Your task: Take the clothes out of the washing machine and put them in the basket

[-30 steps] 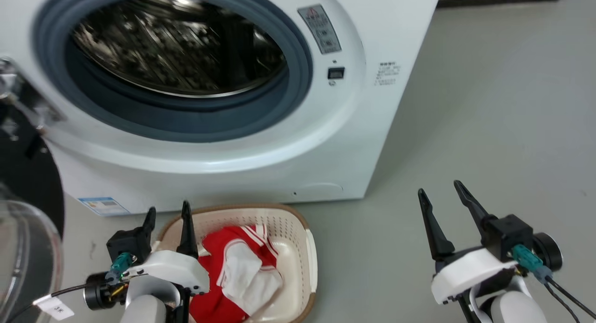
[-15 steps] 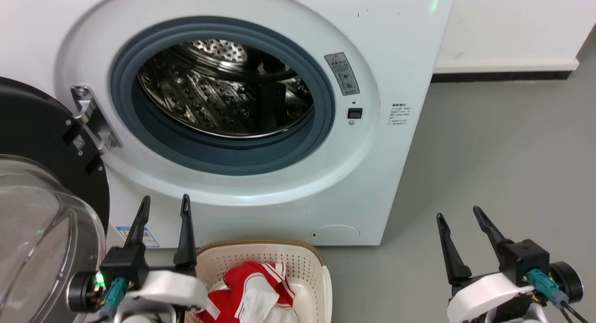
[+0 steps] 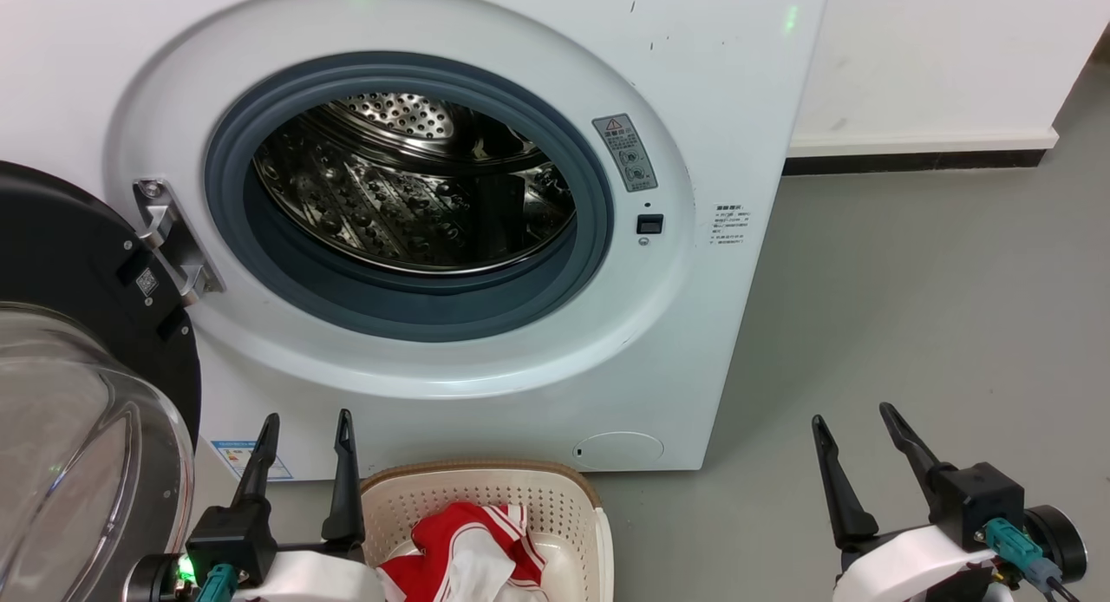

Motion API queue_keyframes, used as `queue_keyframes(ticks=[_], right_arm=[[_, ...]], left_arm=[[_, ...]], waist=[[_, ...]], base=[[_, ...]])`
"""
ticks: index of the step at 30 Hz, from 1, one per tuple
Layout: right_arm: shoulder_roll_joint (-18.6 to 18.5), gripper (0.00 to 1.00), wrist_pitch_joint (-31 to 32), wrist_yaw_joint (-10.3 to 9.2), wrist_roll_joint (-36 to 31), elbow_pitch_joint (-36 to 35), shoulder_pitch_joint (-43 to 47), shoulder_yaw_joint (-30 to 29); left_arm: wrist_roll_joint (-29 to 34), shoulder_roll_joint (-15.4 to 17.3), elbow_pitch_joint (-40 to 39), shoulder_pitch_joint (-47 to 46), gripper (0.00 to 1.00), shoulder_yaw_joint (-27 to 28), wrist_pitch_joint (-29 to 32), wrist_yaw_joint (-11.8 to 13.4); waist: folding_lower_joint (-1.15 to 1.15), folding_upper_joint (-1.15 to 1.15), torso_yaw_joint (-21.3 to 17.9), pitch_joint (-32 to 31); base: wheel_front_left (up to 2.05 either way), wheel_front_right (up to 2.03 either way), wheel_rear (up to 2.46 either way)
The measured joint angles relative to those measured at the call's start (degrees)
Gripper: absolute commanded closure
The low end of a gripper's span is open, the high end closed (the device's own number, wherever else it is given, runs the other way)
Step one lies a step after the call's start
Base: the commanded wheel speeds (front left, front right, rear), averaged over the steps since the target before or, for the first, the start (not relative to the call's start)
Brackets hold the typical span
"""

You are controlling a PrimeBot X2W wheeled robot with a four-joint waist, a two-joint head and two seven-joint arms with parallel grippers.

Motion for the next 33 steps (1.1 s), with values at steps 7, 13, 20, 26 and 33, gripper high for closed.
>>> queue_keyframes(ticks=[7, 13, 20, 26, 33], right_arm=[[0.0, 0.00, 0.3, 0.00, 0.1, -0.1, 0.0, 0.1], [0.0, 1.00, 0.5, 0.00, 0.3, 0.3, 0.1, 0.2], [0.0, 1.00, 0.6, 0.00, 6.9, 1.4, 1.0, 0.2], [-0.5, 1.00, 1.4, 0.00, 14.6, 2.5, 0.7, 0.0], [-0.8, 1.00, 2.0, 0.00, 22.7, 3.4, -0.4, -0.2]], left_arm=[[-0.1, 0.0, 0.4, 0.0, 0.00, 0.0, 0.0, 0.2], [-0.3, 0.0, 0.5, 0.0, 1.00, -0.1, 0.0, 0.4], [-6.0, -0.3, 3.0, 0.1, 1.00, 1.0, 2.4, 0.0], [-13.0, -0.3, 3.2, -0.2, 1.00, 1.1, 3.8, -0.5], [-20.3, -0.3, 3.5, -0.6, 1.00, 1.2, 5.3, -1.1]], waist=[[0.01, 0.00, -0.1, 0.2], [0.01, 0.00, -0.3, 0.4], [0.01, 0.00, -0.1, 0.4], [0.01, 0.00, 0.0, 0.5], [0.01, 0.00, 0.2, 0.6]], base=[[0.00, 0.00, 0.00], [0.00, 0.00, 0.00], [0.00, 0.00, 0.00], [0.00, 0.00, 0.00], [0.00, 0.00, 0.00]])
